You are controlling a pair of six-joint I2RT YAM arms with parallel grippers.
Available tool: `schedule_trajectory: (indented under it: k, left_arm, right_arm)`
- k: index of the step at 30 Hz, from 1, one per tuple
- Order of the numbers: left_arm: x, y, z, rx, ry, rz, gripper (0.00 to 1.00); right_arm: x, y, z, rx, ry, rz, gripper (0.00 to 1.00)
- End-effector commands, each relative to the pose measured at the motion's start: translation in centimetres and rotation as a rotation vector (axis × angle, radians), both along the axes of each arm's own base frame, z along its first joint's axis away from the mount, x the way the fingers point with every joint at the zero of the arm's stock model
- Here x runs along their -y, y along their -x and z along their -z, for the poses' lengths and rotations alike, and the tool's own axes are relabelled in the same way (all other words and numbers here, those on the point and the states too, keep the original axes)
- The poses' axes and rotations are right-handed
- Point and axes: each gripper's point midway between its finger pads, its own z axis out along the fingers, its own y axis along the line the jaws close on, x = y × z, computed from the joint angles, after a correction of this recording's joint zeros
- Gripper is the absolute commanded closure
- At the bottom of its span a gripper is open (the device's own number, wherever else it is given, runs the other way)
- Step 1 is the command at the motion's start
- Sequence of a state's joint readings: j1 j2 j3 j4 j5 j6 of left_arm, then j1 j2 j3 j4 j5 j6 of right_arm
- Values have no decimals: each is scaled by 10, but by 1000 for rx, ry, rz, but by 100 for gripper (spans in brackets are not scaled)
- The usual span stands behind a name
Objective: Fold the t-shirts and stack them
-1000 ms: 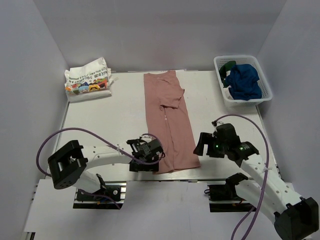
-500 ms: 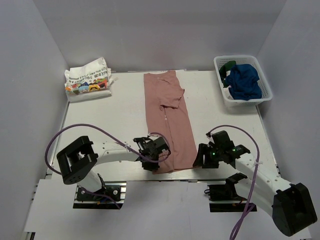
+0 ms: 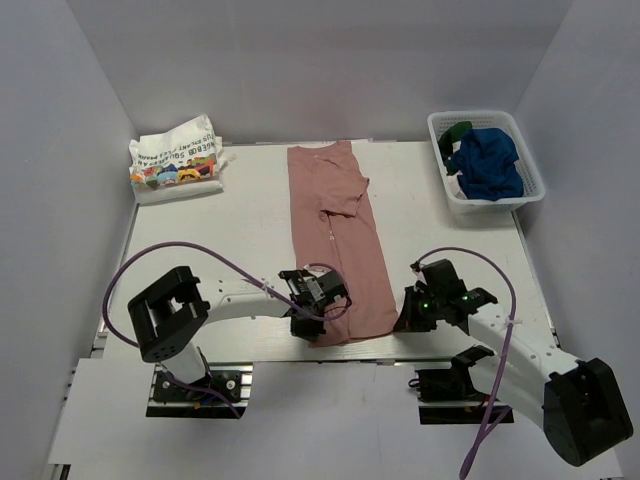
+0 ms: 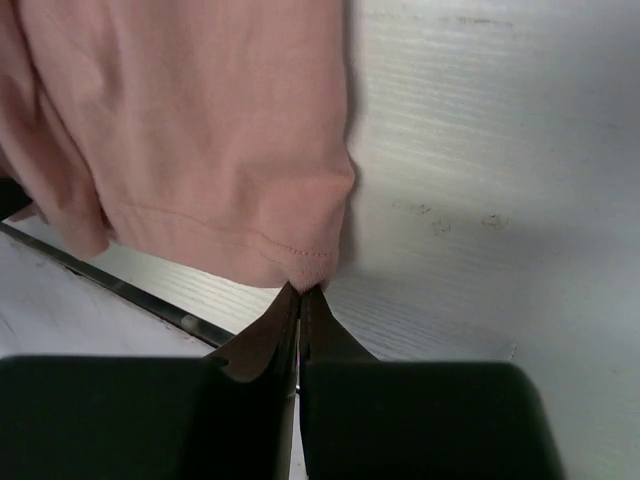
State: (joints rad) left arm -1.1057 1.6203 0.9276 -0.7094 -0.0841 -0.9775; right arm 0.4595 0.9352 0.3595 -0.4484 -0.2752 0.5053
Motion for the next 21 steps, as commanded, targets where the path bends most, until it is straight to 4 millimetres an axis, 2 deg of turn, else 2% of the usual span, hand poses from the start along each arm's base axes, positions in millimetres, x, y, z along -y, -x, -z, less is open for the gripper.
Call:
schedule_trajectory:
  k: [1,2,4,5,6,7,9,10,12,14,15,16,18,19,20,21]
  left_arm:
    - [2,-16,-20,84,-29,-5,100]
    - [3,-19,-23,93,-32,-7,100]
    - [4,-26,-33,99,-20,-28,100]
    - [-4,-30,-34,113,-55,-42,100]
    - [-7,-34,-37,129,-69,-69,100]
    - [-5,-44,-46,157,-67,-88,100]
    - [-9,-55,-48,187,-112,-106,100]
    - [-5,-68,-56,222,-108,-125,100]
    - [-10,-81,-63,253,-143,-151,100]
    - [-10,-106,-75,301,-138,-216,100]
    - [-11,-114,-76,312,-143,-233,100]
    - [-10,-128,-80,330,-140,-243,100]
    - [-6,-146,-90,355,-128,-259,100]
    - [-13,-158,-92,362,-148,-271,100]
    - [-14,-166,-94,370,-158,-288,100]
    - [-9,-177,-97,374,-156,-293,100]
  right_arm:
    - [-12,-32,-37,139,-18,-25,100]
    - [-9,-33,-38,147,6,-22,100]
    - [-15,-45,-53,201,-12,-25,100]
    - [-14,-49,-55,217,-2,-19,100]
    - [-17,-58,-67,251,-10,-16,100]
    - [-16,-61,-65,254,9,-11,100]
    - [-14,-73,-69,273,43,8,100]
    - [-12,-81,-72,283,65,22,100]
    - [-16,-96,-82,326,68,36,100]
    - [-25,-116,-99,394,37,48,100]
    - [-25,-121,-101,406,41,62,100]
    - [-27,-131,-113,442,38,74,100]
    - [-29,-144,-111,450,56,78,100]
    - [-34,-155,-127,486,46,75,100]
    - [-38,-160,-117,458,63,64,100]
    - [-42,-167,-125,475,55,65,100]
